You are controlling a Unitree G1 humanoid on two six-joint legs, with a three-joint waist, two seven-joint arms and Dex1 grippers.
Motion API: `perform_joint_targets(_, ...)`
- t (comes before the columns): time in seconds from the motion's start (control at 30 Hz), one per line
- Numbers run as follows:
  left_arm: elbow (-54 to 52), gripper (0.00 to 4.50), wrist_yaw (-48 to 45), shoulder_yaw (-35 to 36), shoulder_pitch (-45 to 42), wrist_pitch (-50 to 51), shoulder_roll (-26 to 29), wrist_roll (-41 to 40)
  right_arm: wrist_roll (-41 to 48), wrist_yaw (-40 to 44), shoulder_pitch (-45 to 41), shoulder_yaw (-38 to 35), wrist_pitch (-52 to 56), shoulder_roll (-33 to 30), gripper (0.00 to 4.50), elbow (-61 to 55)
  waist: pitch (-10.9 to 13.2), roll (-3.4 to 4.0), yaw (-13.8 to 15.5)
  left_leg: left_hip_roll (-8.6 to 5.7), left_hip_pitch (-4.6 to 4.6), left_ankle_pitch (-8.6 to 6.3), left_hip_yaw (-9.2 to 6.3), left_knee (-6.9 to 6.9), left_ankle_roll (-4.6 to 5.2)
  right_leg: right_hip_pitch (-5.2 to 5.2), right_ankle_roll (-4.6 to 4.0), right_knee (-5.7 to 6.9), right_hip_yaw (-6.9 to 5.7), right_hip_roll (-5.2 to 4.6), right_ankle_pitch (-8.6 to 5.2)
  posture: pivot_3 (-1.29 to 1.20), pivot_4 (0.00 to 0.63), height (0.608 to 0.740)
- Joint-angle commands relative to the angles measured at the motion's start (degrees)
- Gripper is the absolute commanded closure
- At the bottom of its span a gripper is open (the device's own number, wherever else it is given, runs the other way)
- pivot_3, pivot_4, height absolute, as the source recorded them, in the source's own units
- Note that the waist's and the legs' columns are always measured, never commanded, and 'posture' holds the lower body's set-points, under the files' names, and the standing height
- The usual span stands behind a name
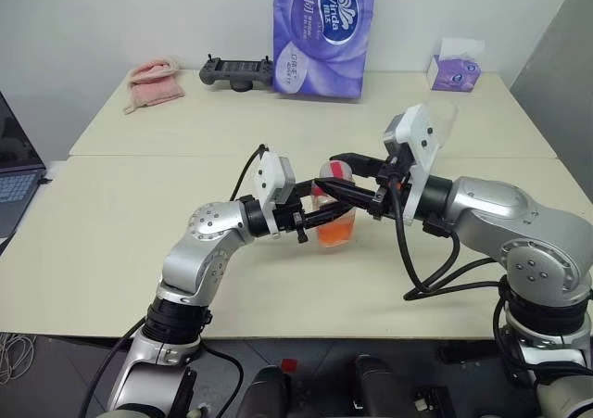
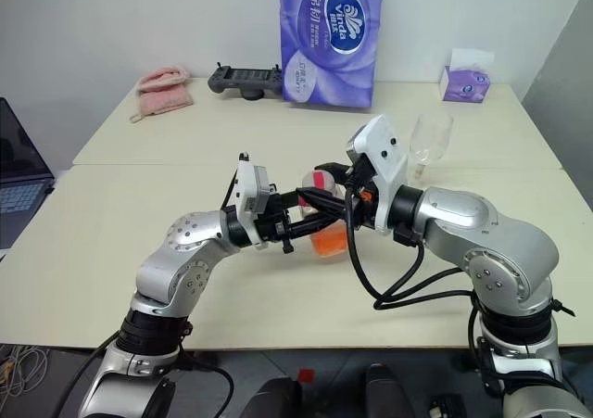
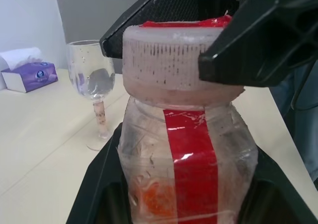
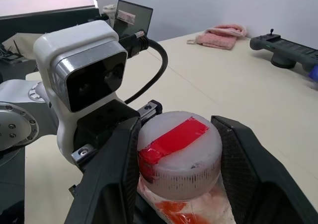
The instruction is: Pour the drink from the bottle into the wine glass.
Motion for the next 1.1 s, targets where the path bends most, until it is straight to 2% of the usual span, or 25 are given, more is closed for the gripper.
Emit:
perform_joint_targets(0.03,-1.06,2.7,-0.53,1.6,-1.13,-2.3,0.03,-0.62,-1.69,0.52,-0.83,-3.79,-2.62,-2.67,2.6,1.93,0.0,0.0,0.0,0.0,0.0,0.0,0.0,0.0,0.0,0.0,0.01,0.0,0.0,0.0,-0.01,0.0,0.15,0.74)
perform_joint_targets(0.13,-1.11,2.7,-0.77,1.2,-1.29,-2.18,-0.39,-0.81,5.99,18.64,0.79,-4.06,-7.71,-6.23,2.6,3.25,0.0,0.0,-0.01,-0.01,0.0,0.0,0.01,0.0,0.0,0.02,0.1,-0.02,0.0,0.0,-0.06,0.0,0.15,0.74)
perform_joint_targets(0.17,-1.31,2.7,-0.8,0.89,-1.25,-2.14,-0.63,-0.81,7.75,27.09,0.6,-2.49,-8.23,-9.29,2.6,4.46,0.0,-0.01,-0.01,-0.02,-0.01,0.0,0.02,0.01,0.01,0.02,0.22,-0.05,0.0,0.0,-0.13,0.0,0.15,0.74)
perform_joint_targets(0.27,-1.67,2.71,-0.69,0.22,-1.32,-2.04,-1.21,-0.79,8.52,43.79,-0.97,1.51,-11.4,-14.44,2.6,8.37,0.02,-0.02,0.03,-0.04,-0.02,-0.01,0.02,0.0,0.02,0.07,0.21,-0.17,-0.02,-0.01,-0.12,0.0,0.15,0.74)
perform_joint_targets(0.37,-1.9,2.71,-0.55,-0.1,-1.45,-1.97,-1.47,-0.98,5.54,53.42,-6.17,5.8,-16.16,-13.53,2.6,15.42,0.03,-0.02,-0.53,0.03,0.02,-0.02,0.11,-0.01,0.03,0.1,0.21,-0.29,0.02,0.02,-0.11,0.0,0.15,0.74)
perform_joint_targets(0.5,-1.73,2.71,-0.43,-0.57,-1.62,-2.44,-1.65,-0.84,-1.64,57.99,-9.66,9.55,-21.83,-13.21,2.6,22.31,0.03,-0.03,-0.59,0.12,0.17,-0.01,0.11,-0.01,0.03,0.1,0.23,-0.05,0.03,0.15,-0.13,0.0,0.15,0.74)
perform_joint_targets(0.57,-1.7,2.71,-0.25,-0.66,-1.7,-2.61,-1.8,-0.82,-4.27,58.06,-10.72,10.26,-23.39,-12.89,2.6,24.61,0.03,-0.03,-0.51,0.13,0.16,-0.01,0.08,-0.01,0.03,0.08,0.23,-0.02,0.04,0.17,-0.13,0.0,0.15,0.74)
perform_joint_targets(0.63,-1.71,2.71,-0.2,-0.64,-1.73,-2.7,-1.88,-0.78,-2.92,57.41,-12.27,9.44,-19.82,-12.65,2.6,26.72,0.03,-0.03,-0.43,0.11,0.12,-0.01,0.08,0.0,0.03,0.07,0.21,-0.03,0.05,0.14,-0.12,0.0,0.15,0.74)
perform_joint_targets(0.8,-1.43,2.72,-0.22,-0.45,-1.69,-2.94,-1.9,-0.65,-1.25,55.62,-12.21,5.56,-18.59,-12.1,0.94,26.26,0.03,-0.02,0.0,0.03,0.04,0.0,0.02,0.0,0.02,0.02,-0.05,-0.03,0.0,0.01,0.04,0.0,0.15,0.74)
perform_joint_targets(0.9,-0.81,2.72,-0.23,-0.21,-1.81,-3.31,-1.78,-0.51,-3.24,48.36,-8.37,2.43,-19.92,-12.16,0.0,20.13,0.04,-0.03,0.08,0.02,0.0,-0.01,-0.01,0.0,0.01,0.03,-0.04,-0.06,-0.03,-0.01,0.03,0.0,0.15,0.74)
perform_joint_targets(0.97,-0.07,2.72,-0.12,0.07,-2.19,-3.64,-1.81,-0.3,-3.75,42.42,-5.36,1.21,-18.33,-11.76,0.0,15.64,0.04,-0.03,0.11,0.0,-0.02,0.0,-0.01,0.0,0.01,0.02,-0.03,-0.07,-0.02,-0.03,0.03,0.0,0.15,0.74)
perform_joint_targets(1.1,2.42,2.73,-0.25,1.38,-3.39,-4.42,-1.22,-0.1,-4.72,23.32,-0.09,-1.89,-12.17,-6.79,0.0,5.65,0.04,-0.03,0.07,-0.01,-0.02,0.0,0.0,0.03,0.0,0.0,-0.03,-0.02,0.0,-0.05,0.03,0.0,0.15,0.74)
